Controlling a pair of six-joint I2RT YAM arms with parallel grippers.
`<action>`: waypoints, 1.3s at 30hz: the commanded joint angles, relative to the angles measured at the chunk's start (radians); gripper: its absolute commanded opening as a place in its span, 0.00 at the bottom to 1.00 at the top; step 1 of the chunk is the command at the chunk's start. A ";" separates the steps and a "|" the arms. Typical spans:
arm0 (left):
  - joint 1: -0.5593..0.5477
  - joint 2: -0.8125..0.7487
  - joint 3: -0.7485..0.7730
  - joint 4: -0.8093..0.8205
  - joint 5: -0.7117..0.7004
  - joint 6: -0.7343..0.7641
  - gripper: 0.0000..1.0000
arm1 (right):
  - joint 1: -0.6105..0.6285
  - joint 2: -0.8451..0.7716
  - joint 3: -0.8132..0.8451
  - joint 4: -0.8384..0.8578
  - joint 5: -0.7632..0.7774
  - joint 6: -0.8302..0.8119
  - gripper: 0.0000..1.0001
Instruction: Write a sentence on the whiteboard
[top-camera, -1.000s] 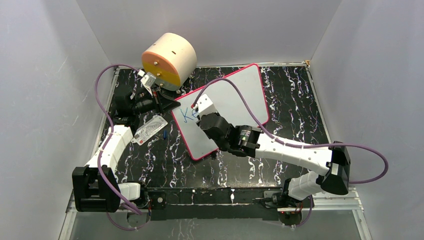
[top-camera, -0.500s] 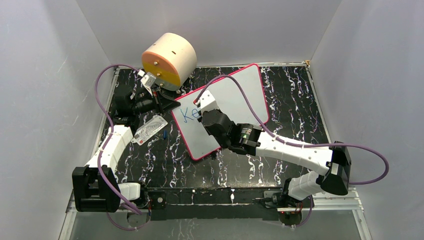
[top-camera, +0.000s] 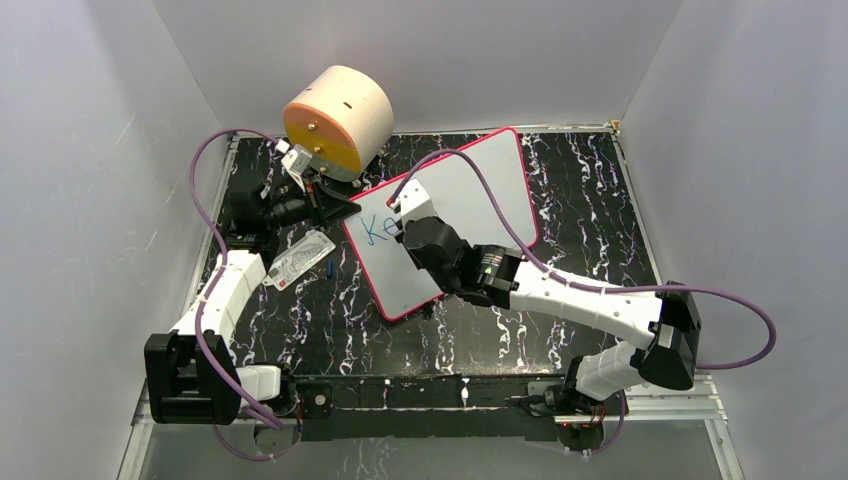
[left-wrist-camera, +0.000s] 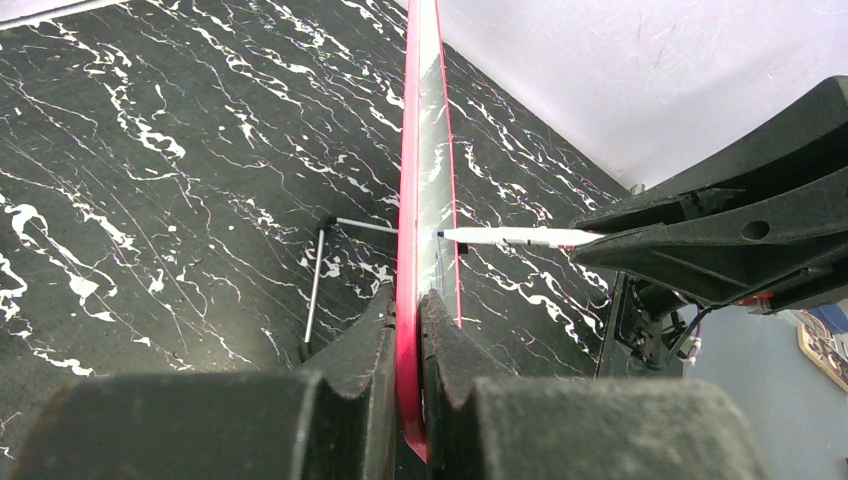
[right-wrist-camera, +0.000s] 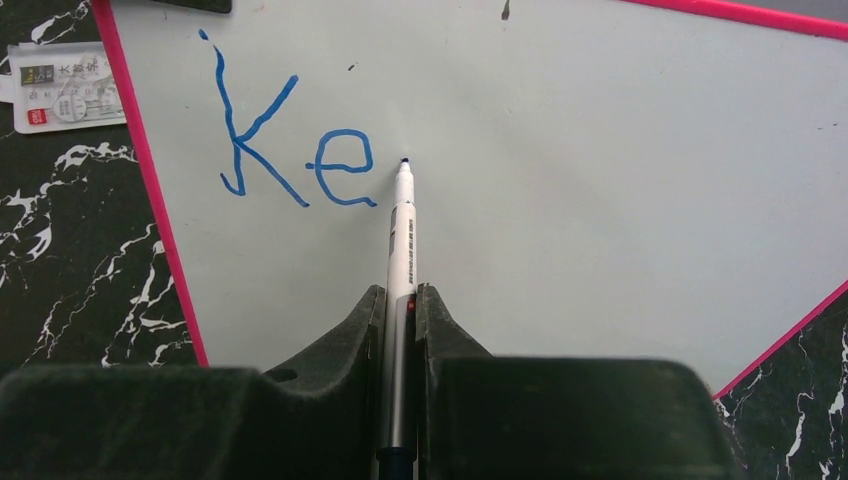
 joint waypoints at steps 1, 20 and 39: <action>-0.022 -0.011 -0.026 -0.024 0.048 0.091 0.00 | -0.017 0.008 -0.005 0.031 0.016 0.009 0.00; -0.023 -0.011 -0.026 -0.023 0.050 0.091 0.00 | -0.036 -0.007 -0.015 0.047 0.088 -0.006 0.00; -0.024 -0.011 -0.026 -0.020 0.055 0.089 0.00 | -0.037 -0.013 -0.012 0.144 0.036 -0.064 0.00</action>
